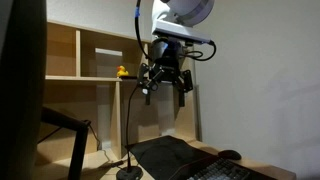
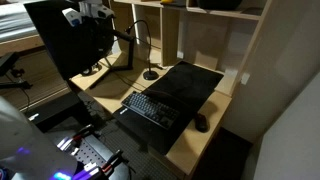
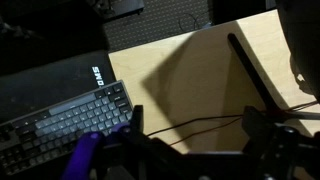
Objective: Place the duck toy on the black mat
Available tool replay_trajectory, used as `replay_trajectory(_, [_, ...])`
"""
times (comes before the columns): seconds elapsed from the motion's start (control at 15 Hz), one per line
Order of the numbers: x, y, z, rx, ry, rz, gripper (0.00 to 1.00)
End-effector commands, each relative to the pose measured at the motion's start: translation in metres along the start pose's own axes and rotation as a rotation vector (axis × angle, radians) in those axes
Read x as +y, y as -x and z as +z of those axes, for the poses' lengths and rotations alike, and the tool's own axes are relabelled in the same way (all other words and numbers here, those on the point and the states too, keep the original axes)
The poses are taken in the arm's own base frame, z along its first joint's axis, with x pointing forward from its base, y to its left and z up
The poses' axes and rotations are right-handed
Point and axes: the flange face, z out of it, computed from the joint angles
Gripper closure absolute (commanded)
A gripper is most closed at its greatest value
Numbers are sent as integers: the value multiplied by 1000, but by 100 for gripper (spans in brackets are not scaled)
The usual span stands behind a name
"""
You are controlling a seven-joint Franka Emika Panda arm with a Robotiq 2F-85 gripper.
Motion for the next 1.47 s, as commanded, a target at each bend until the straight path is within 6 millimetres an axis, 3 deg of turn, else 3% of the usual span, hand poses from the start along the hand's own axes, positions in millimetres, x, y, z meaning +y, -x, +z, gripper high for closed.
replay_trajectory(0.0, [0, 0, 0, -1, 0, 0, 0])
replay_trajectory(0.4, [26, 20, -109, 241, -228, -55, 0])
replay_trajectory(0.47, [17, 12, -88, 198, -150, -38, 0])
replay_trajectory(0.6, [26, 23, -115, 242, -205, -41, 0])
replay_trajectory(0.73, [10, 16, -86, 230, -108, -73, 0])
replay_trajectory(0.8, [3, 10, -82, 275, -77, -76, 0])
replay_trajectory(1.07, [-45, -27, -116, 567, -168, -19, 0])
replay_trajectory(1.2, [-51, -38, -152, 682, -212, 33, 0])
replay_trajectory(1.33, [-43, -44, -191, 777, -252, 105, 0])
replay_trajectory(1.4, [-46, -33, -162, 710, -226, 53, 0])
